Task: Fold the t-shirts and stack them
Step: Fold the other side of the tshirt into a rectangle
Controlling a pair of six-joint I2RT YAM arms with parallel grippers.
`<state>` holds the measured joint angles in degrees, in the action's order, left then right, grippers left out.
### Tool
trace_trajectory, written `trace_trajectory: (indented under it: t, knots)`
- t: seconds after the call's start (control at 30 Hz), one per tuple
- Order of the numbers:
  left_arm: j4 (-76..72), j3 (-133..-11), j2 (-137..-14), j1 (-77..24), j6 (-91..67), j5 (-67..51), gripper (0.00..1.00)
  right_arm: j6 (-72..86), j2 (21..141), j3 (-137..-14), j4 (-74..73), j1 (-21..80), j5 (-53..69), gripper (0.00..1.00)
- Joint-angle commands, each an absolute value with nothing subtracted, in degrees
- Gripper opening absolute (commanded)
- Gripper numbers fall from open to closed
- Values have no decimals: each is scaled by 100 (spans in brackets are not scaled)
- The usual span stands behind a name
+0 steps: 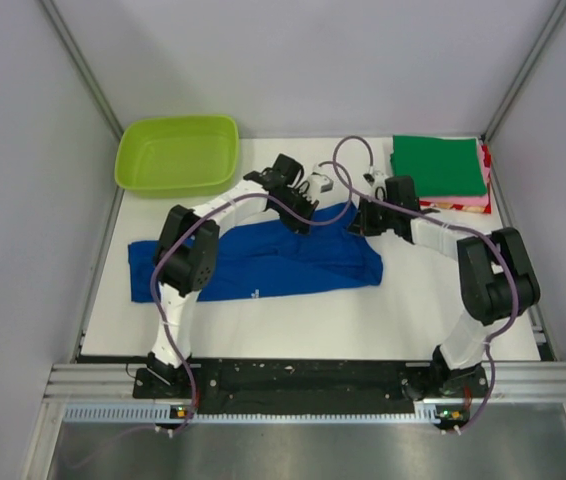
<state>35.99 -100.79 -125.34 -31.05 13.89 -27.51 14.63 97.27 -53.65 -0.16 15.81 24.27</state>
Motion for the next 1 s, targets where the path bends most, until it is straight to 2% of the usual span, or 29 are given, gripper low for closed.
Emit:
trace_trajectory:
  t: [0.0,0.27,0.4,0.87,0.97]
  knots:
    - [2674,-9099,-11304,-3024,1529,-2506,0,933,10036,-6116,-315,1556,2286,0]
    - [2479,-8833,-11276,-3015,1740,-2356,0,633,10389,-6556,-545,1547,2066,0]
    - [2452,-8903,-11478,-2997,1714,-1908,0,650,10467,-6662,-492,1547,2030,0]
    - [2619,-9105,-11821,-2962,1424,-1468,0,1248,10933,-7031,-106,1547,2057,0]
    - [2715,-9210,-11830,-2971,1415,-1450,3,1458,11021,-7128,-167,1547,1934,0]
